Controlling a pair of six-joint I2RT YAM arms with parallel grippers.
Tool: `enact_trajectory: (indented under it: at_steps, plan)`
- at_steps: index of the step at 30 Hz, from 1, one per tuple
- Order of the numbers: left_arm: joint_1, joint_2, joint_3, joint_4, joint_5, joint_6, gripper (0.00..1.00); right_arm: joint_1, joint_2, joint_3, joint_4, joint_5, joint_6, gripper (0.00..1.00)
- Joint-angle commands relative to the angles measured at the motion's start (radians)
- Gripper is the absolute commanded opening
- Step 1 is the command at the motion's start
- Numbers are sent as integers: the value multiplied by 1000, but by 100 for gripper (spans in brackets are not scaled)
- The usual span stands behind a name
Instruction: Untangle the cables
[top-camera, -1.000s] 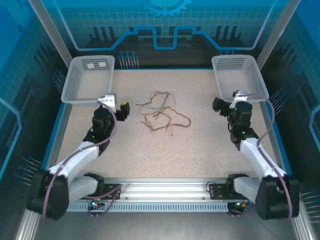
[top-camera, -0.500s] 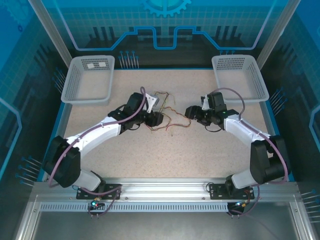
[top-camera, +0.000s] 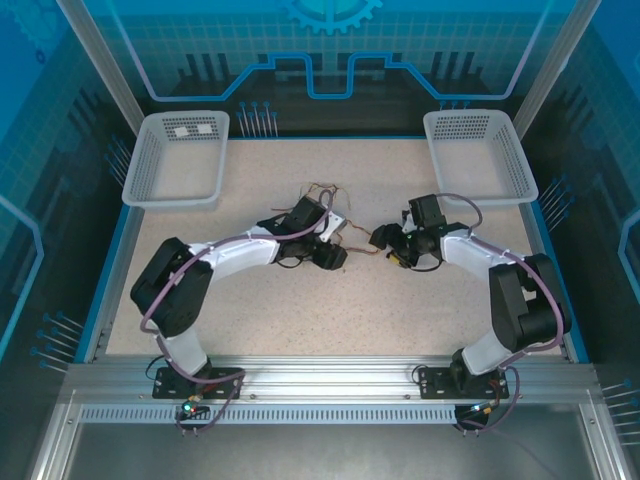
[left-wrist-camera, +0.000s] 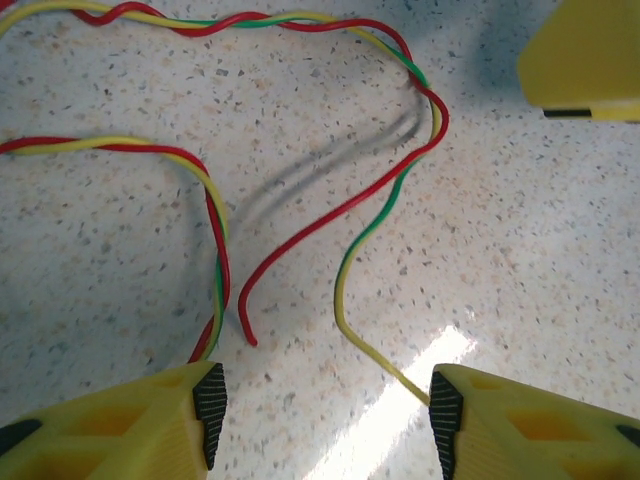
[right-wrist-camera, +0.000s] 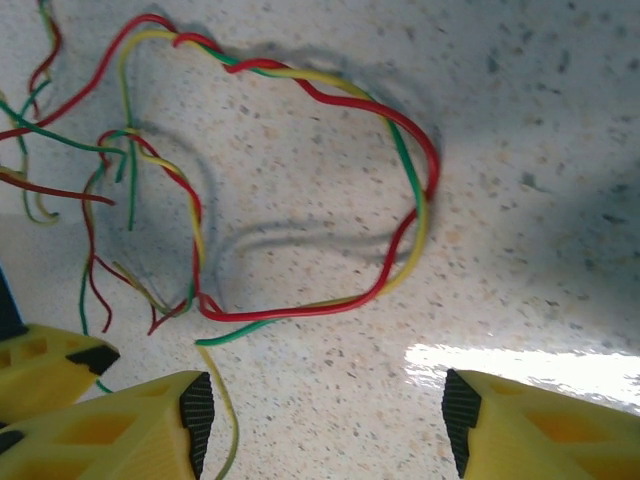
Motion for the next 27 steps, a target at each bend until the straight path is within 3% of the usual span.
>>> enact_trajectory:
  at_steps: [1,6,11,13,16,21,27]
  plan:
    - [-7,49,46,55,29,16,59,-6,-31,8,-2,37,15,66]
    - [-21,114,86,91,82,-6,59,-6,-58,24,-44,77,-18,67]
    - [-66,182,116,101,48,-6,56,-7,-64,24,-51,96,-23,68]
    - [-72,201,127,103,74,-10,40,-7,-61,23,-50,99,-25,69]
    - [-81,198,138,96,75,-12,31,-10,-56,23,-54,95,-27,69]
    - [-83,125,128,91,57,-7,1,-9,-63,60,-70,108,-44,70]
    - [-83,29,110,66,22,-7,0,-15,-84,70,-81,126,-75,71]
